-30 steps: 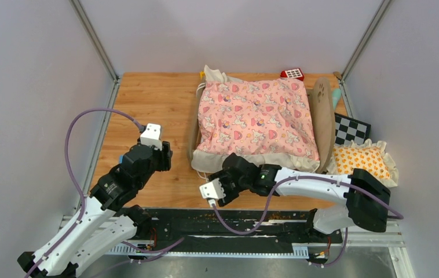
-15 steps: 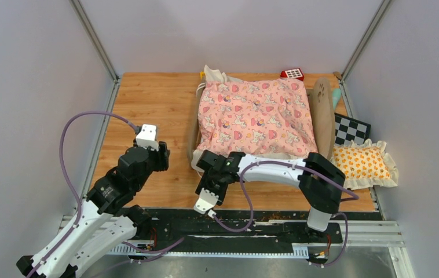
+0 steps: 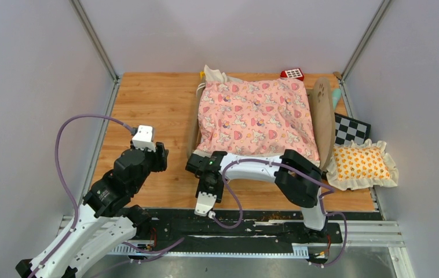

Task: Set up the pet bed
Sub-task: Tie the ropes to the bed frame.

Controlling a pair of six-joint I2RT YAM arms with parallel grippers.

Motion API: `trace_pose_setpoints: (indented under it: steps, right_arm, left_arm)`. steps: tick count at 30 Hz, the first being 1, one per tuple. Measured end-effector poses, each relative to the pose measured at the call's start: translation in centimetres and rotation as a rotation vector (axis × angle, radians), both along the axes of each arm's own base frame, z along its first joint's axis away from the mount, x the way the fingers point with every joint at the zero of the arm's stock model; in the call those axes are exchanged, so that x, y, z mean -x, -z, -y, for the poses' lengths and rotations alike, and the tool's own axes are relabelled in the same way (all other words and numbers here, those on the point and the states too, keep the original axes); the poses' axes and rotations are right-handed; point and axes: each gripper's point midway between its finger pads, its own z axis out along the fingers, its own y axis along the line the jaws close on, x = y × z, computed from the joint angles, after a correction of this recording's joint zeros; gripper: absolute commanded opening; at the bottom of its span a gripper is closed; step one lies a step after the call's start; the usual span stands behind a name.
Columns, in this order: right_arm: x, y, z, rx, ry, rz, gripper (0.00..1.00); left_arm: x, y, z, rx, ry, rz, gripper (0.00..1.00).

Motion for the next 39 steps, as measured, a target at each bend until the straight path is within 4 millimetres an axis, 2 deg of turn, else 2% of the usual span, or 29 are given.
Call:
trace_pose_setpoints:
  steps: [10, 20, 34, 39]
  right_arm:
    - [-0.9, 1.1, 0.2, 0.049, -0.031, 0.036, 0.43]
    - [-1.1, 1.1, -0.4, 0.039, -0.040, 0.041, 0.43]
    - [0.5, 1.4, -1.2, 0.129, -0.060, 0.019, 0.42]
    - [0.5, 1.5, -0.9, 0.153, -0.046, 0.019, 0.36]
  left_arm:
    - [0.0, 0.0, 0.0, 0.000, -0.002, 0.000, 0.59]
    - [0.0, 0.0, -0.1, -0.001, -0.003, 0.001, 0.59]
    - [0.0, 0.0, -0.1, 0.000, -0.003, 0.001, 0.59]
    - [0.0, -0.1, -0.1, 0.002, -0.003, 0.004, 0.58]
